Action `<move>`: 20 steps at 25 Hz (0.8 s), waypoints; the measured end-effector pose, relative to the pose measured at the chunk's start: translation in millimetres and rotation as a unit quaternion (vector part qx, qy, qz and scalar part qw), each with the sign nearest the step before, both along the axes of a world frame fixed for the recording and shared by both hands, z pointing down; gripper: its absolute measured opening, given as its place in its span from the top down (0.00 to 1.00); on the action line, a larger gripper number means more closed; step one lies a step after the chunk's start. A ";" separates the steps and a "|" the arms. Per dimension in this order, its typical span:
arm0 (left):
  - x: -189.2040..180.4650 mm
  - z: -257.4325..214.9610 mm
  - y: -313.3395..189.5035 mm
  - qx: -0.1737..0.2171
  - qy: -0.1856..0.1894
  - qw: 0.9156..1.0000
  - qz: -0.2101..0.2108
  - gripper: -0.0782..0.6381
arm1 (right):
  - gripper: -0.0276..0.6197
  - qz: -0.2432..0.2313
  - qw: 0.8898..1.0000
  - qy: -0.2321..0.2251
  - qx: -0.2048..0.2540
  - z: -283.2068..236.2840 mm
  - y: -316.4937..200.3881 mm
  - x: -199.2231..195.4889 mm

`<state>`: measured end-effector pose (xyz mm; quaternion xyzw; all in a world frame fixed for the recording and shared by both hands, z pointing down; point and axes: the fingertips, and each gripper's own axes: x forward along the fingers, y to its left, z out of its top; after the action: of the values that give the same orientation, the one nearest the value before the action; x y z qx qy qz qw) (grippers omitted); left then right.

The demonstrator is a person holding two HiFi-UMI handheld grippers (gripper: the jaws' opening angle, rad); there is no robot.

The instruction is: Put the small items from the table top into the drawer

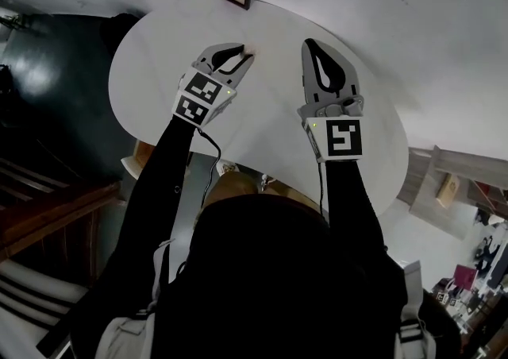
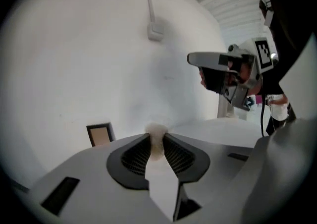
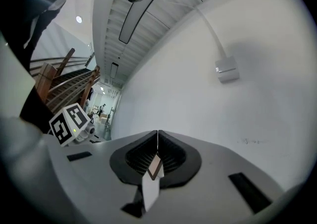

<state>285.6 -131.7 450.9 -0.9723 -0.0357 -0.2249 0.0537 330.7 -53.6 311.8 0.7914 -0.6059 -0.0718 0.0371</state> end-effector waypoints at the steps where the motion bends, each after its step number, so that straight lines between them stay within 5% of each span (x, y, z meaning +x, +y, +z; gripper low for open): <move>1: -4.4 -12.7 1.2 -0.006 0.025 0.999 -0.019 0.76 | 0.91 -0.004 1.000 0.004 0.003 -2.9 -0.2 -2.0; 7: -23.4 -87.9 15.1 -0.001 0.149 0.985 -0.085 0.76 | 0.91 -0.024 1.000 0.016 0.001 -7.6 10.1 -5.8; 11: -37.8 -122.6 19.7 -0.001 0.207 0.968 -0.138 0.76 | 0.91 -0.039 0.999 0.016 0.020 -18.3 10.4 -10.2; 14: -46.8 -129.9 25.2 0.002 0.224 0.960 -0.170 0.76 | 0.91 -0.042 0.999 0.013 0.031 -25.0 13.1 -10.6; 20: -64.3 -128.4 22.8 0.013 0.220 0.955 -0.200 0.76 | 0.91 -0.078 0.997 0.025 0.012 -14.5 0.5 -23.8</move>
<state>221.3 -109.0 322.5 -0.9842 0.1747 -0.0115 0.0267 306.9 -53.1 297.3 0.7400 -0.6639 -0.1012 0.0368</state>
